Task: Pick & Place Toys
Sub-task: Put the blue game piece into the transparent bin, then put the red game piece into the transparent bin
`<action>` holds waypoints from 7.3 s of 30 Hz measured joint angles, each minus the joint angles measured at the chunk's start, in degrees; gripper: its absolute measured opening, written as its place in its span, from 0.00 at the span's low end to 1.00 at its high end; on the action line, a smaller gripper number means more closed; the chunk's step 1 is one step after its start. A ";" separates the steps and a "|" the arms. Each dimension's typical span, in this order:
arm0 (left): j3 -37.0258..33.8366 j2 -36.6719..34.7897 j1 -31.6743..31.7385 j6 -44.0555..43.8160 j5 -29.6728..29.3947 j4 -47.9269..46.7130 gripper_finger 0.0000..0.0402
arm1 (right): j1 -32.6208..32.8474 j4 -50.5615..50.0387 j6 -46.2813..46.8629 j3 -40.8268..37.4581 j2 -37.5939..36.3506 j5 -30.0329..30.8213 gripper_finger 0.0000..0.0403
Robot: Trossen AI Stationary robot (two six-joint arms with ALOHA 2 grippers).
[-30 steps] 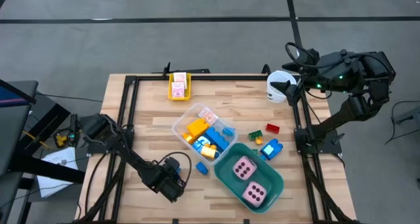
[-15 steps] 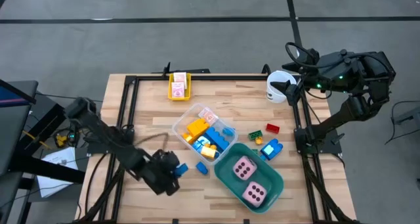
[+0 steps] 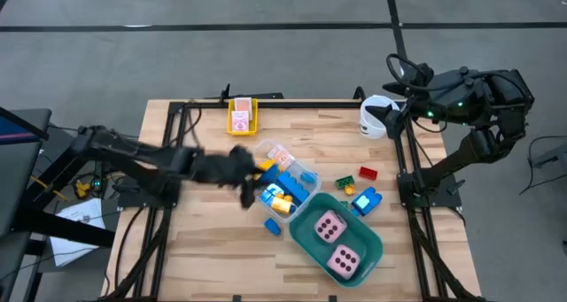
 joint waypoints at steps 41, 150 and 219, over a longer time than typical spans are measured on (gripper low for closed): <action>0.04 2.19 15.37 16.75 18.23 -3.31 0.68 | -9.02 0.00 13.35 0.00 6.10 -4.99 0.93; -12.74 -10.55 22.52 13.02 7.07 24.81 0.72 | -26.97 33.86 -17.11 -91.23 9.75 -34.59 0.33; -12.70 -25.67 22.52 20.83 7.01 3.54 0.72 | -11.05 67.91 16.16 -57.20 17.40 -52.83 0.32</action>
